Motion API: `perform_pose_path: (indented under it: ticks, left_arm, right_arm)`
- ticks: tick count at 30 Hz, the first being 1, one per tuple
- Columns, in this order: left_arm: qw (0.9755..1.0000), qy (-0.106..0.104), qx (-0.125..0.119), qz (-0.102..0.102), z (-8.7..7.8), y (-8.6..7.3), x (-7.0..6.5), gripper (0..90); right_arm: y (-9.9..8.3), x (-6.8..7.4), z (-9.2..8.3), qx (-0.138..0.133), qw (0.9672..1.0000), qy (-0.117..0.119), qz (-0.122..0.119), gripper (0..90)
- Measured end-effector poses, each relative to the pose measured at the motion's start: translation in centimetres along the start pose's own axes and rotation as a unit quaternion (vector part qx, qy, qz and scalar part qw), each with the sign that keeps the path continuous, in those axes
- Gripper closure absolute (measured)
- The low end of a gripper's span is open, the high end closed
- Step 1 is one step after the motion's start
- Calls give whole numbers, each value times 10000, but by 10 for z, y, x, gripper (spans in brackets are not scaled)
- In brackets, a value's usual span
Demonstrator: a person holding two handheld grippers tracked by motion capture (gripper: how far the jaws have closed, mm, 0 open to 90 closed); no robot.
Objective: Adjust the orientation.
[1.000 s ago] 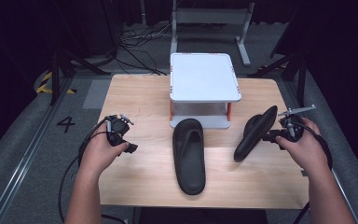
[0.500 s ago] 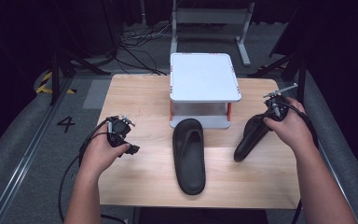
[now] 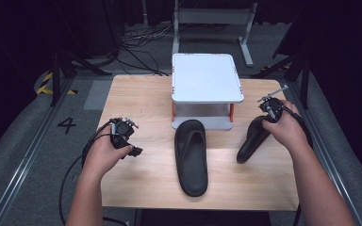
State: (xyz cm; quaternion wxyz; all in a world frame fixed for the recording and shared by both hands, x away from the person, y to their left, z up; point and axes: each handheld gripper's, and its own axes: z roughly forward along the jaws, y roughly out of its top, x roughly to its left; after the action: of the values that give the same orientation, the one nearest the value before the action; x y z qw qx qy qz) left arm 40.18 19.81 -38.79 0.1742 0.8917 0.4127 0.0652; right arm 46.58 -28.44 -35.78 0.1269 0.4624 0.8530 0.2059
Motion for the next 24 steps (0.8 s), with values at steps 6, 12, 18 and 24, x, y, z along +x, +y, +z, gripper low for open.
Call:
perform_pose_path:
  ticks: [6,12,18,24]
  left_arm:
    - [10000,-2,19,55,2,3,-1,280]
    - [9999,-18,54,132,6,8,-3,279]
    - [9999,-19,-54,125,6,13,-5,285]
    - [9998,12,-105,158,6,14,-7,295]
  right_arm:
    - [-13,-2,-11,-20,10000,-59,75,883]
    - [-36,-7,-23,-80,9997,-88,224,861]
    - [-64,-15,-31,-146,9983,-36,568,833]
    - [-87,-18,-33,-64,9978,-166,643,797]
